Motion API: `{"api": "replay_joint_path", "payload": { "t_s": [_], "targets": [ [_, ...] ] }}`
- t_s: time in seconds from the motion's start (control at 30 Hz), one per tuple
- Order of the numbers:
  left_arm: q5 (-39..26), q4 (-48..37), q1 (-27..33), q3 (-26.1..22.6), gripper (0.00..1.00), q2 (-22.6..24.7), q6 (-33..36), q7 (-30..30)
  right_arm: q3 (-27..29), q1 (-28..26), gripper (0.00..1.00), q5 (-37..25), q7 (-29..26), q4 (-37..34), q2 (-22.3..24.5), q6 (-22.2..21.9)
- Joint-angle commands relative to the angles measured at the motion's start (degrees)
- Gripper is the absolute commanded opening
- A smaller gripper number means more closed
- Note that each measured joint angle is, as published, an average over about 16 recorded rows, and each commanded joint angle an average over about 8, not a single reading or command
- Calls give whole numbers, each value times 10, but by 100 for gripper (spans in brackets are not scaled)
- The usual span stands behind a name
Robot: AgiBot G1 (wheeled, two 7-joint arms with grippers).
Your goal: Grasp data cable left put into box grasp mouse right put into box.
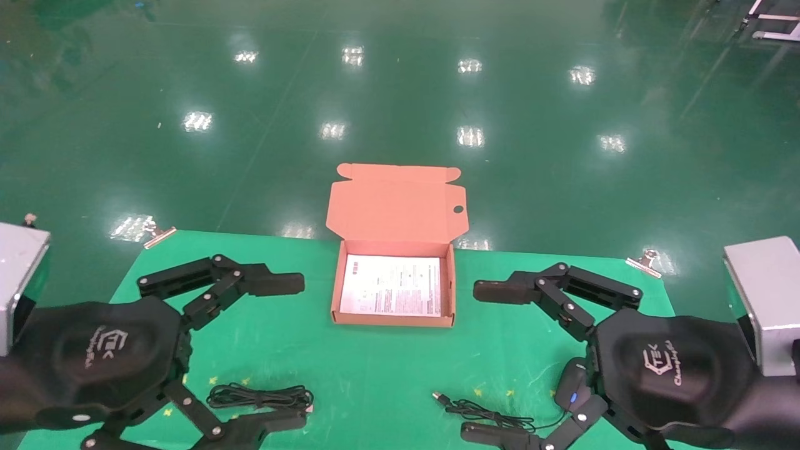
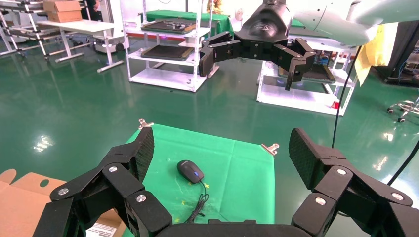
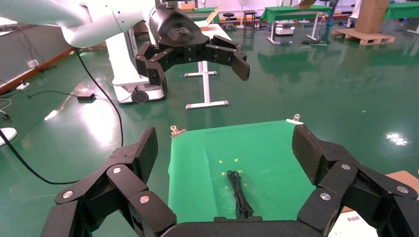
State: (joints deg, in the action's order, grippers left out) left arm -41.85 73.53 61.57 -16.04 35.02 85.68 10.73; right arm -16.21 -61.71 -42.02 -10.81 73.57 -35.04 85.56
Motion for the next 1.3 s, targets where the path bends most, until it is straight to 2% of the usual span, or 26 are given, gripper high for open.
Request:
{"api": "replay_joint_path", "payload": {
  "t_s": [0.03, 0.6, 0.8, 0.93, 1.1, 1.3],
  "targets": [
    [0, 0, 0, 0, 100, 0, 0, 0, 0, 0, 100, 0, 0, 0, 0, 0],
    [-3, -1, -1, -1, 100, -1, 0, -1, 1, 1, 100, 1, 2, -1, -1, 0],
    [-37, 4, 13, -16, 100, 2, 4, -4, -2, -5, 100, -11, 7, -2, 1, 3],
    [-82, 14, 36, -37, 100, 4, 9, 7, -17, -24, 100, -50, 8, 5, 5, 10],
    [-149, 21, 72, -72, 100, 13, 16, 29, -53, -70, 100, -132, 8, 22, 5, 27],
    [-229, 21, 113, -120, 100, 35, 29, 49, -147, -157, 100, -252, 33, 35, -11, 51]
  ]
}}
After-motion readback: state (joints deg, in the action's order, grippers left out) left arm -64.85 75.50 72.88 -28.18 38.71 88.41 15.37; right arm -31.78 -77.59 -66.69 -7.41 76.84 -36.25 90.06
